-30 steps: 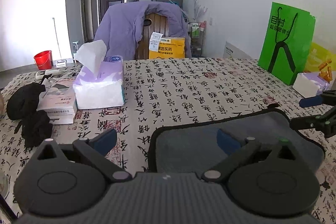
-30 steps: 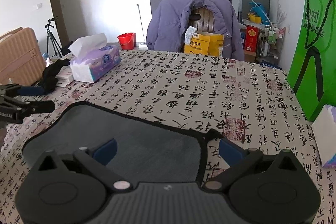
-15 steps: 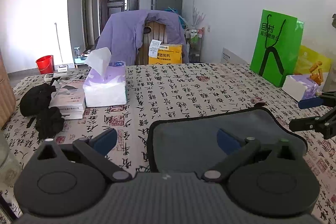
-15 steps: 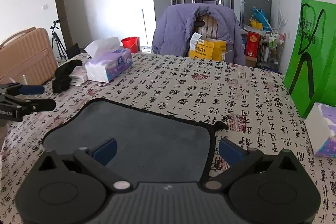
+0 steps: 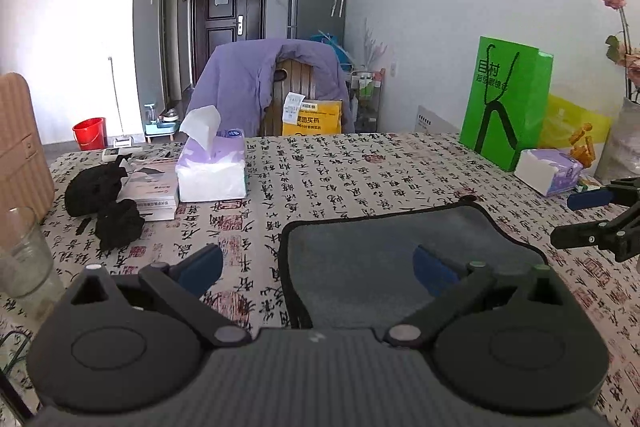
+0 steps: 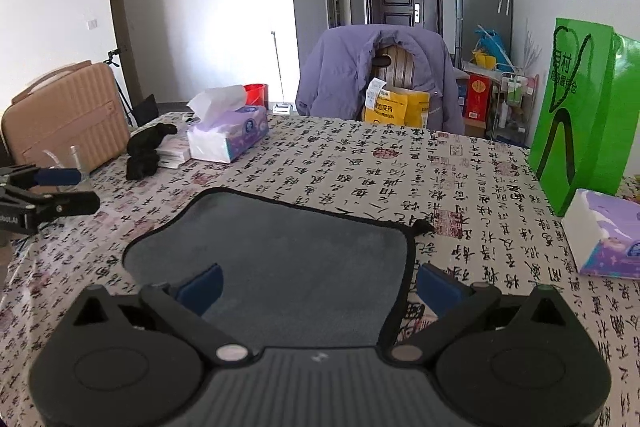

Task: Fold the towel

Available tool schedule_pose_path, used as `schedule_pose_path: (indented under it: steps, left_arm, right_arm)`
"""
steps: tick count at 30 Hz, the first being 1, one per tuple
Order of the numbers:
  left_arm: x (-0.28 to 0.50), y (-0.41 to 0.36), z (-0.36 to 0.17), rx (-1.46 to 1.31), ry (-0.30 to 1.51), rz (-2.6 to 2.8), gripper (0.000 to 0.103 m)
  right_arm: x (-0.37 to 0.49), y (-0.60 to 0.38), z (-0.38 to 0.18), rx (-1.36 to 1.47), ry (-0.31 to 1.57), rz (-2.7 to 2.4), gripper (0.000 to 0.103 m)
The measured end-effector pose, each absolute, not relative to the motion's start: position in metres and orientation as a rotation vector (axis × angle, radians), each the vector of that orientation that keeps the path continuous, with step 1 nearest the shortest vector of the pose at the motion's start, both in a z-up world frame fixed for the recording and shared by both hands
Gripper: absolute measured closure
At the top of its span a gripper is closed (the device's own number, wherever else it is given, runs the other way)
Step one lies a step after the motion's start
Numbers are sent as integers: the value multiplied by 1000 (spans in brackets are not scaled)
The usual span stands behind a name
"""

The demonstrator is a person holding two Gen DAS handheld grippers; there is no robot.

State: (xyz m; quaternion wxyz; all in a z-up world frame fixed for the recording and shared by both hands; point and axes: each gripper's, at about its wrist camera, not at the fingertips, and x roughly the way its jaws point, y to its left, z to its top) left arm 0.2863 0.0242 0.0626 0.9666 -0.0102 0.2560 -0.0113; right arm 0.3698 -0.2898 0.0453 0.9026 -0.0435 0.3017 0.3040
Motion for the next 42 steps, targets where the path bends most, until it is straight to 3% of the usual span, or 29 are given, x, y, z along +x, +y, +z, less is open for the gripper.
schedule_pose_path:
  steps: [42]
  left_arm:
    - [117,3,51,-9,390,-115,0]
  right_arm:
    - [191,-344,36,-50,490,608,0]
